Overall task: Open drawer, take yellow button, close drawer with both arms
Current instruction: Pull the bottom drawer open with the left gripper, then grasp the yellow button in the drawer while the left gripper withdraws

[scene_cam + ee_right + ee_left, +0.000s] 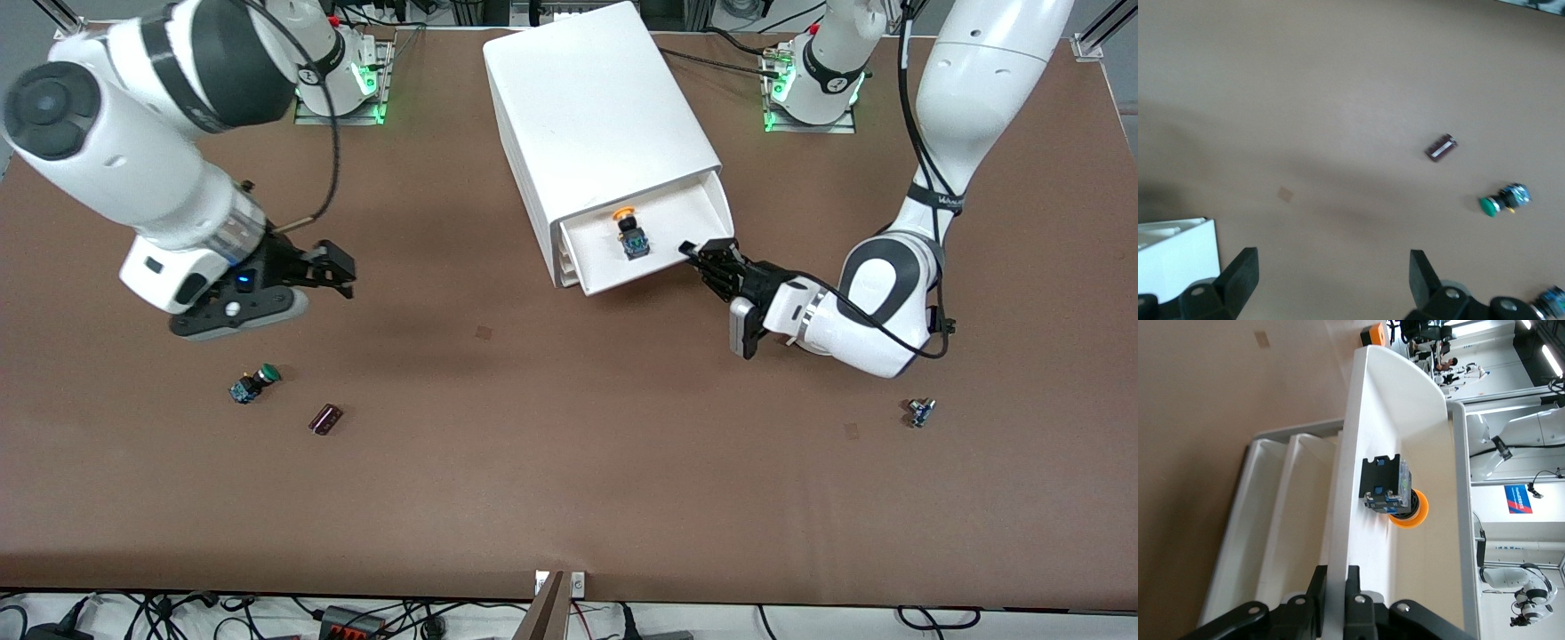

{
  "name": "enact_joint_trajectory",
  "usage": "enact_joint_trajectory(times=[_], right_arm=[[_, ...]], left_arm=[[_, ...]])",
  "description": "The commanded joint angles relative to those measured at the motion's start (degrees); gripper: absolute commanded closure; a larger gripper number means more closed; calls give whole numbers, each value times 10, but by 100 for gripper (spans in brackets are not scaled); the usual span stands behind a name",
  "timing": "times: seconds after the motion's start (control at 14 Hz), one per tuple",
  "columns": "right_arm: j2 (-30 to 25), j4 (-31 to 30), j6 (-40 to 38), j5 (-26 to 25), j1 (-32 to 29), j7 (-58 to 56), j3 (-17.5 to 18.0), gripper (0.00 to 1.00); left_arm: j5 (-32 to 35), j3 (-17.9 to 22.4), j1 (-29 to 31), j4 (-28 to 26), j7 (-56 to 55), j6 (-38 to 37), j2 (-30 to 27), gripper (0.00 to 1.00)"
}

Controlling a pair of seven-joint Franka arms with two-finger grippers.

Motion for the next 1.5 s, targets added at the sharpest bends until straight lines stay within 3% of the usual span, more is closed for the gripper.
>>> enact_joint_trajectory(times=[0.0,0.07,0.14,0.36,0.57,1.0,1.29,1.43], right_arm=[[60,75,13,4,40,36,-5,0],[67,83,28,5,53,59,-5,0],[71,85,40,5,60,76,-4,0],[78,86,70,5,119,129,-5,0],[99,94,120,5,172,194,-5,0],[166,146,152,6,239,274,-4,0],[204,147,188,4,283,317,-7,0],[215,155,193,4,292,318,-7,0]], left_arm=[[13,3,3,47,-11,5,31,88],[17,2,5,47,-9,5,29,72],[17,2,8,47,-6,4,26,1],[39,2,26,48,-46,-4,-7,0],[108,1,35,61,-191,-33,-68,0],[382,-15,22,155,-385,-95,-94,0],[549,-12,1,210,-380,-91,-83,0],[565,-8,1,216,-389,-76,-78,0]])
